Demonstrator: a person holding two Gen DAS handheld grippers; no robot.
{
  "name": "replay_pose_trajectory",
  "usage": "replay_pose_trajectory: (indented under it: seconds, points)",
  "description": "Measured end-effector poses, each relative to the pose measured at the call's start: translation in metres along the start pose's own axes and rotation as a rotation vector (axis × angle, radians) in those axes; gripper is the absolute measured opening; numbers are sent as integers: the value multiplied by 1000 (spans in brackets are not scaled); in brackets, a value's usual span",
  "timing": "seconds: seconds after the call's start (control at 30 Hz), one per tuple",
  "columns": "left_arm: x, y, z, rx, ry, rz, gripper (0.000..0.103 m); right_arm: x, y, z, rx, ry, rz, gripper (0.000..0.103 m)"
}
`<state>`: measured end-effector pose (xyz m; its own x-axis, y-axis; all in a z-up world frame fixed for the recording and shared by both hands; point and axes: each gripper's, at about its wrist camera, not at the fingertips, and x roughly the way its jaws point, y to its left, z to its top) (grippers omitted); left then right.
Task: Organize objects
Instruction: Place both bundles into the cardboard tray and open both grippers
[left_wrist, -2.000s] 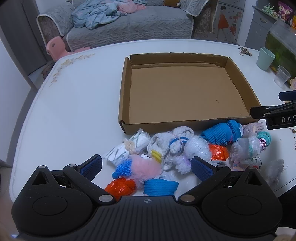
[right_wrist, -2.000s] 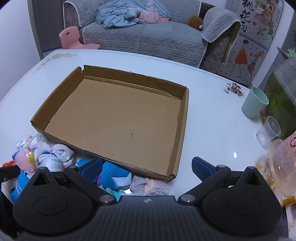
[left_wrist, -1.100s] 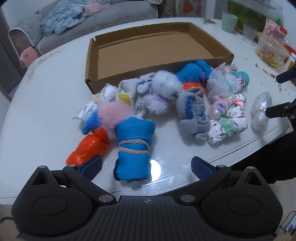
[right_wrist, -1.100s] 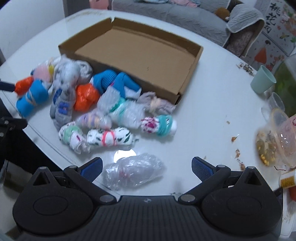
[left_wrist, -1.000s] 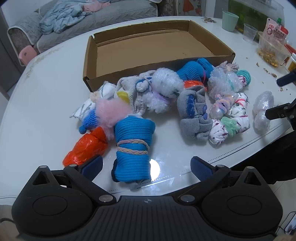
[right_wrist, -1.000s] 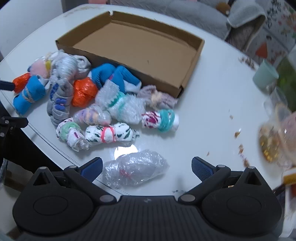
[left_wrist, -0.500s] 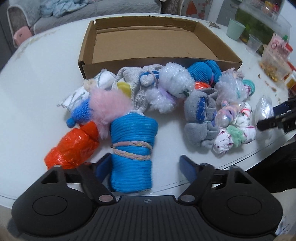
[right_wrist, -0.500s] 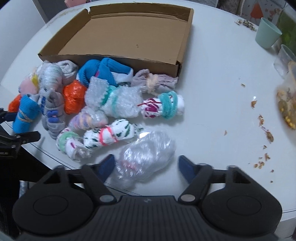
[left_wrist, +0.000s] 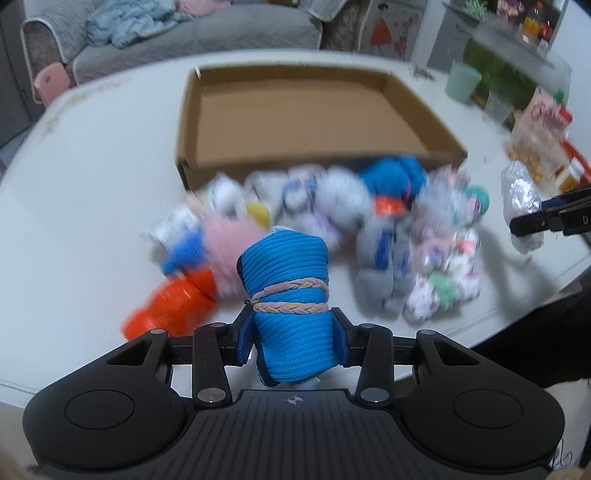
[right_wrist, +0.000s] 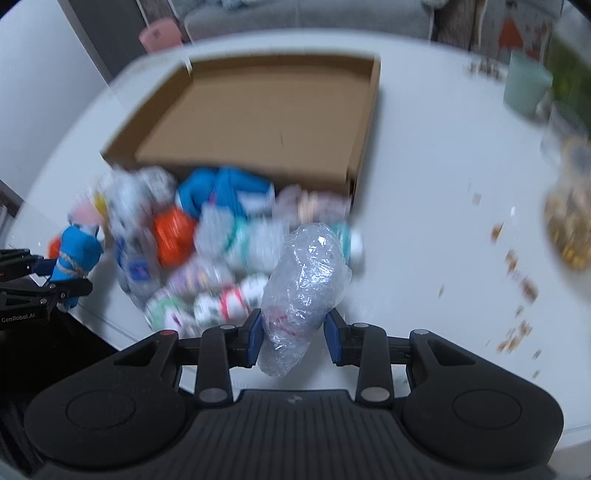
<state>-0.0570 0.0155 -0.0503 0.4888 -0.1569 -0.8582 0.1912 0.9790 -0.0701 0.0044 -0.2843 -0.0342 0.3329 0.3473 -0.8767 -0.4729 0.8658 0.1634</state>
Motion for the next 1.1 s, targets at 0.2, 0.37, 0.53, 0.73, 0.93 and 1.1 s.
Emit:
replay_pose_trajectory:
  seconds: [0.2,0.37,0.53,0.73,0.93,1.1]
  points:
    - [-17,16,73,4,-89,58,49,-15,22,76,-112,-155,60,32]
    - [20,20,147,25,-128,79,49,16,44,149,-154,-201,137,32]
    - [81,22,194,61,-115,93,49,81,55,196,-99,-171,178,32]
    - [136,33,208,69,-79,113,49,130,48,214,-97,-89,159,32]
    - [158,37,207,83,-54,123,49,163,48,217,-98,-27,152,32]
    - [167,37,211,99,-38,124,50,171,56,216,-119,-9,152,33]
